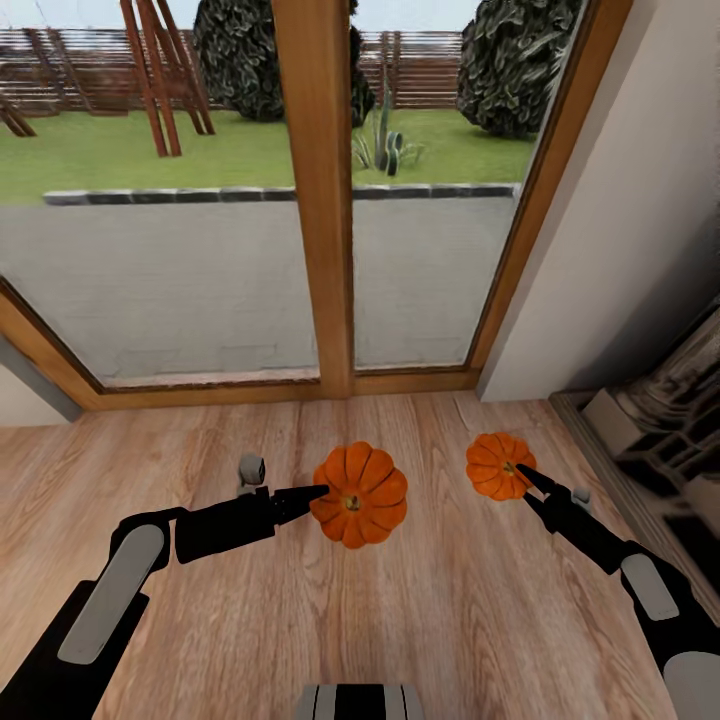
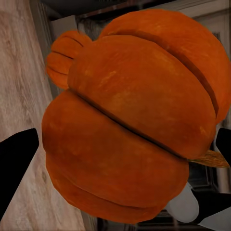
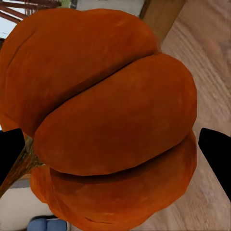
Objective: Place each of the two pumpkins and all three candles from the living room inside a cabinet in the living room (use any cabinet), then make sure every cabinet is closed, and position the cauldron so it is next to a table in the living room.
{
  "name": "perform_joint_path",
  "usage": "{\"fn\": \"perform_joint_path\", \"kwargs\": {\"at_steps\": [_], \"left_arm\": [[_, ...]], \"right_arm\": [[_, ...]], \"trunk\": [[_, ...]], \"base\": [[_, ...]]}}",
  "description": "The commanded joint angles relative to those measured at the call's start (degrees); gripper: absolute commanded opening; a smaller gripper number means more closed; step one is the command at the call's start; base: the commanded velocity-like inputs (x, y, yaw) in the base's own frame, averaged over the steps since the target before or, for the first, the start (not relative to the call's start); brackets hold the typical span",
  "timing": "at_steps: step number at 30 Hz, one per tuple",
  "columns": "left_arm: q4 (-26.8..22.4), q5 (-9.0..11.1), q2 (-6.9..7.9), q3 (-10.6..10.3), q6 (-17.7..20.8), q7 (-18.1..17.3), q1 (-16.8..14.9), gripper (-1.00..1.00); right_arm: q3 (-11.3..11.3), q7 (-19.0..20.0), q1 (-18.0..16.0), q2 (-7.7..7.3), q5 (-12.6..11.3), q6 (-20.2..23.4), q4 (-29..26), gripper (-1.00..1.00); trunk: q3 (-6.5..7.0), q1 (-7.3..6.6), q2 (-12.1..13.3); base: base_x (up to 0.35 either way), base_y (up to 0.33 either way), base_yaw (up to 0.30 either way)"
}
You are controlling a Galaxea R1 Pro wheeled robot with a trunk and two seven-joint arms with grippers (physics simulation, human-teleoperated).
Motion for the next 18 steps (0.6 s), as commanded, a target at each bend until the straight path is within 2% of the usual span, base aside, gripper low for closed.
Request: {"fn": "perform_joint_path", "kwargs": {"at_steps": [1,18], "left_arm": [[0.01,-0.37,0.03,-0.02,0.06,-0.45,-0.02,-1.0],[0.01,-0.37,0.03,-0.02,0.06,-0.49,-0.08,-1.0]], "right_arm": [[-0.09,0.04,-0.03,0.01,-0.14,0.33,0.02,-1.0],[-0.06,0.11,-0.03,0.03,-0.14,0.28,0.02,-1.0]], "trunk": [[0.19,-0.03,0.0],[3.96,-0.47,0.23]], "base": [[0.0,0.0,0.0],[0.0,0.0,0.0]]}}
